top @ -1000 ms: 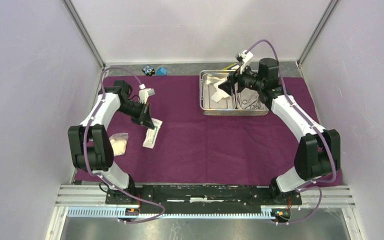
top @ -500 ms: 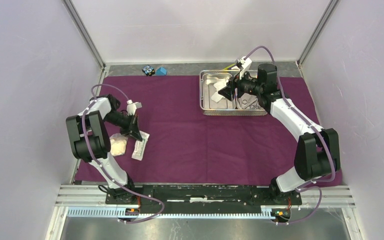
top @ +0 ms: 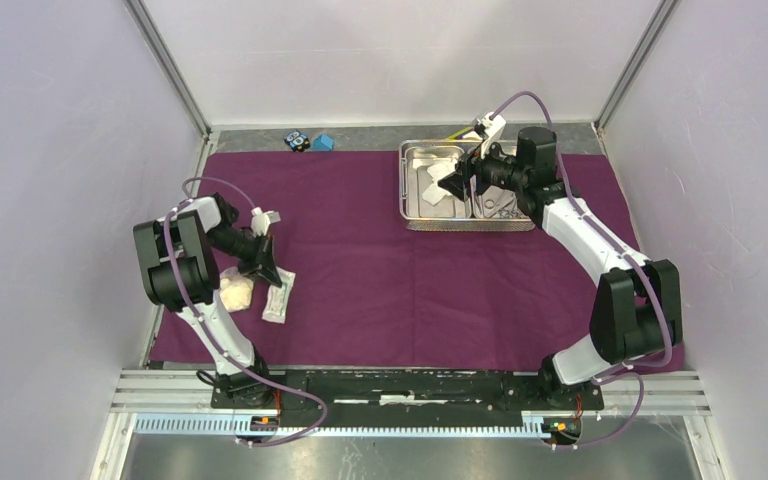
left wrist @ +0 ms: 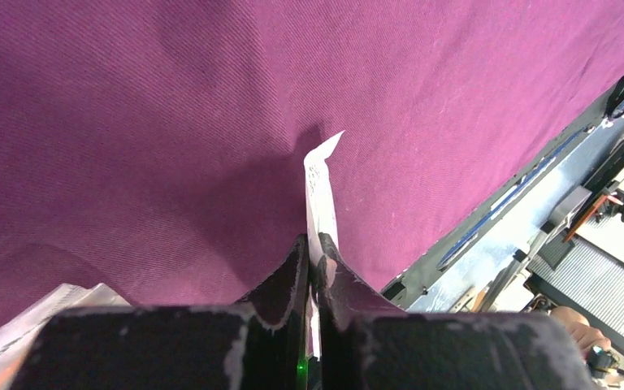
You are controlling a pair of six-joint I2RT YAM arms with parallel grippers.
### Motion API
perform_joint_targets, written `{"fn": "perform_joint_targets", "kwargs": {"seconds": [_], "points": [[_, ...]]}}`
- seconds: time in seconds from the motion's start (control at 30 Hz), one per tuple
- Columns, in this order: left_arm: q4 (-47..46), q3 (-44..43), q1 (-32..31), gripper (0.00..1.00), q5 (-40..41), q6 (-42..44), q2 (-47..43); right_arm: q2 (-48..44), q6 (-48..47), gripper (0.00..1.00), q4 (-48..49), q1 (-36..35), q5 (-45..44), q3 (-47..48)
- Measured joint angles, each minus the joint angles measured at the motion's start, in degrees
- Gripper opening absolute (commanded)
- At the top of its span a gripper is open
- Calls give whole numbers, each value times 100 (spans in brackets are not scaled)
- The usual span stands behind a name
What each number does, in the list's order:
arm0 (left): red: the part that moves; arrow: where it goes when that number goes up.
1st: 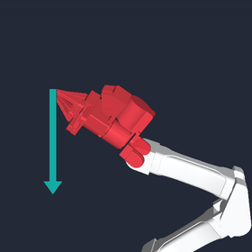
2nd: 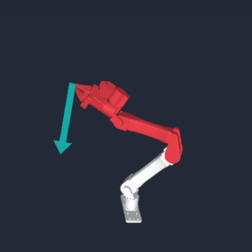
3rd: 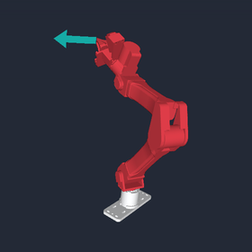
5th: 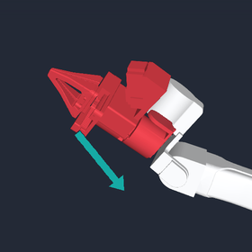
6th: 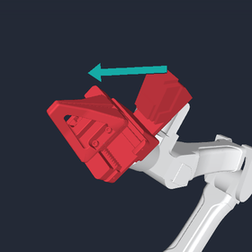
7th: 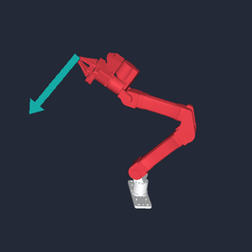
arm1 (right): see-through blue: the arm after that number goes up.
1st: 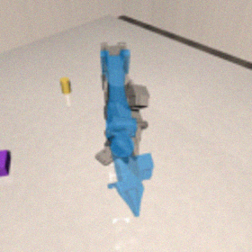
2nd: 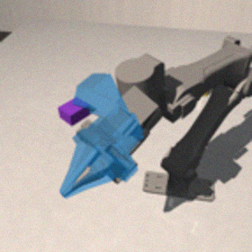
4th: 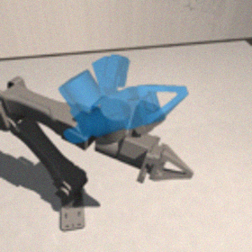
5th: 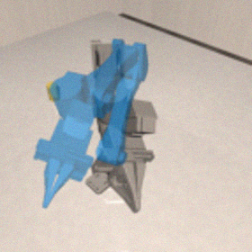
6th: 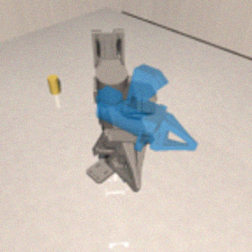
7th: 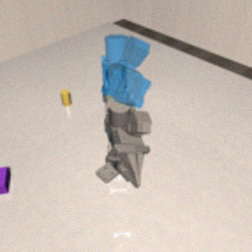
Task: Open and lay out the surgical kit
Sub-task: Place the medical item in the surgical kit, then pick up the medical item from the container.
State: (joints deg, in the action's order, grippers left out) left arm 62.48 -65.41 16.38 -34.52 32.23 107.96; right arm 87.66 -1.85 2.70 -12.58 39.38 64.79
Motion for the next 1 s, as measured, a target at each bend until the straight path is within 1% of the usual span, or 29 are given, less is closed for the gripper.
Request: {"fn": "perform_joint_targets", "kwargs": {"seconds": [0.17,0.4,0.5,0.63,0.73,0.83,0.9,1.0], "points": [[-107,0,44,19,26,-2,9,0,-2,72,-17,0,-2,-2],[-315,0,76,38,240,-2,13,0,-63,72,-28,0,-52,-2],[-367,2,92,45,306,-9,11,0,-107,72,-50,0,-81,0],[-348,7,90,52,326,-46,-63,0,-140,72,-66,4,-98,-2],[-400,15,92,58,463,-46,-260,0,-162,72,-70,11,-118,-2],[-420,15,92,69,575,-46,-619,0,-216,72,-129,15,-264,0],[-415,-2,92,78,632,-57,-887,4,-280,72,-205,15,-472,7],[-428,-127,92,85,699,-92,-1233,81,-437,73,-444,-13,-909,125]]}}
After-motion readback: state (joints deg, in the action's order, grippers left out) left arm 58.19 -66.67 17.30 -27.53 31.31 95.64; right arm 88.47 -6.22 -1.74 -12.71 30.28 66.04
